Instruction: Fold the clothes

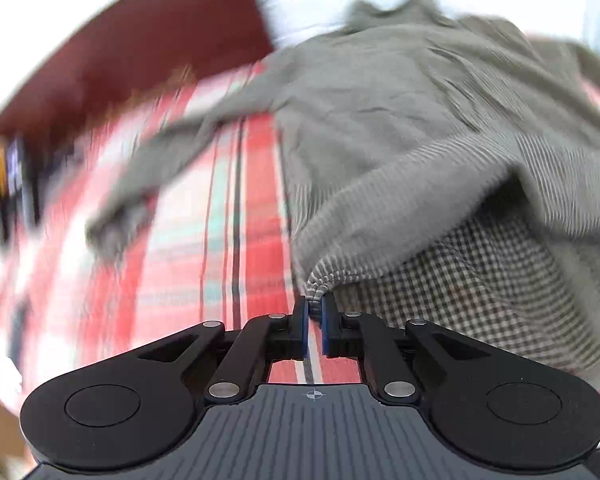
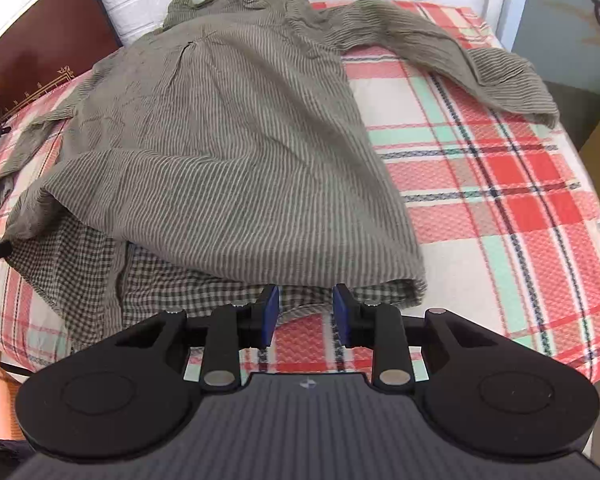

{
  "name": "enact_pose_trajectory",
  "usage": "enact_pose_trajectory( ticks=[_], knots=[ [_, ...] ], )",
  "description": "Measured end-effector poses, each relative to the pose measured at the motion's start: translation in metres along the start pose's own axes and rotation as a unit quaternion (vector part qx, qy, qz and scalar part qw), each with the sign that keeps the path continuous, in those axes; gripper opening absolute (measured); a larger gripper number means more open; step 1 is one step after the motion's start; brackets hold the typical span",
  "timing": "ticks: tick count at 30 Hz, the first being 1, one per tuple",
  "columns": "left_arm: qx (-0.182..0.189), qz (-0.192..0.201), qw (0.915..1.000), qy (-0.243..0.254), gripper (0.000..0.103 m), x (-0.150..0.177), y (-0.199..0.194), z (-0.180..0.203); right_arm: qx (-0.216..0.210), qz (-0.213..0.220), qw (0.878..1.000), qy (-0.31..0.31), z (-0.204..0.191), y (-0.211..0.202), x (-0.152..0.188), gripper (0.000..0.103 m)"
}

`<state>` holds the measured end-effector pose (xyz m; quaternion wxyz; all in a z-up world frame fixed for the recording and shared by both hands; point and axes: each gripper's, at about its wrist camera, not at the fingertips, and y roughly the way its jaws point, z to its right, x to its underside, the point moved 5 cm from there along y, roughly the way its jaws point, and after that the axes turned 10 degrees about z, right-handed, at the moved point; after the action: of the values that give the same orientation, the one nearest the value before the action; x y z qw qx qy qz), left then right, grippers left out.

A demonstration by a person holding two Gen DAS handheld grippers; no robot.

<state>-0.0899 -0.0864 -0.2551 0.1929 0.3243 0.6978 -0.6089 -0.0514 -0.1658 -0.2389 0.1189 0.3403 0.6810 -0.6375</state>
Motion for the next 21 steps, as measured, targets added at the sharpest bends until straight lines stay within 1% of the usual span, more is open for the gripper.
enact_pose_trajectory(
  ticks=[2, 5, 8, 9, 10, 12, 13, 15, 17, 18, 19, 21],
  knots=[
    [0.003, -0.018, 0.9989, -0.044, 0.0, 0.01, -0.003, -0.014, -0.009, -0.004, 1.0, 0.006, -0.003, 0.001, 0.002, 0.033],
    [-0.005, -0.046, 0.996, -0.076, 0.0, 0.026, -0.002, -0.028, -0.028, -0.009, 0.999, 0.018, -0.008, 0.003, 0.003, 0.033],
    [0.0, -0.077, 0.99, -0.118, 0.0, 0.037, 0.002, -0.04, -0.054, -0.014, 0.997, 0.046, -0.011, 0.004, 0.003, 0.033],
    [0.002, -0.085, 0.9876, -0.132, 0.003, 0.04, 0.002, -0.044, -0.062, -0.015, 0.996, 0.056, -0.013, 0.004, 0.002, 0.033],
    [0.005, -0.09, 0.9857, -0.143, 0.004, 0.041, 0.001, -0.047, -0.07, -0.016, 0.995, 0.064, -0.014, 0.004, 0.001, 0.033],
    [0.029, -0.082, 0.9863, -0.14, 0.005, 0.033, -0.008, -0.043, -0.081, -0.015, 0.995, 0.064, -0.021, 0.004, -0.001, 0.033],
    [0.048, -0.074, 0.9877, -0.129, 0.011, 0.026, -0.012, -0.037, -0.087, -0.015, 0.994, 0.062, -0.026, 0.005, -0.002, 0.033],
    [0.086, -0.058, 0.9904, -0.091, 0.024, 0.012, -0.02, -0.015, -0.094, -0.014, 0.995, 0.043, -0.036, 0.008, -0.006, 0.033],
    [0.108, -0.04, 0.9924, -0.044, 0.025, -0.001, -0.022, 0.013, -0.093, -0.012, 0.996, 0.002, -0.052, 0.014, -0.011, 0.033],
    [0.114, -0.028, 0.9931, -0.008, 0.029, -0.005, -0.022, 0.028, -0.095, -0.009, 0.995, -0.031, -0.061, 0.017, -0.012, 0.037],
    [0.116, -0.018, 0.9924, 0.036, 0.033, -0.007, -0.021, 0.045, -0.096, -0.007, 0.993, -0.066, -0.07, 0.019, -0.013, 0.045],
    [0.122, -0.002, 0.9855, 0.118, 0.04, -0.007, -0.018, 0.074, -0.096, -0.001, 0.986, -0.134, -0.087, 0.023, -0.013, 0.053]
  ],
)
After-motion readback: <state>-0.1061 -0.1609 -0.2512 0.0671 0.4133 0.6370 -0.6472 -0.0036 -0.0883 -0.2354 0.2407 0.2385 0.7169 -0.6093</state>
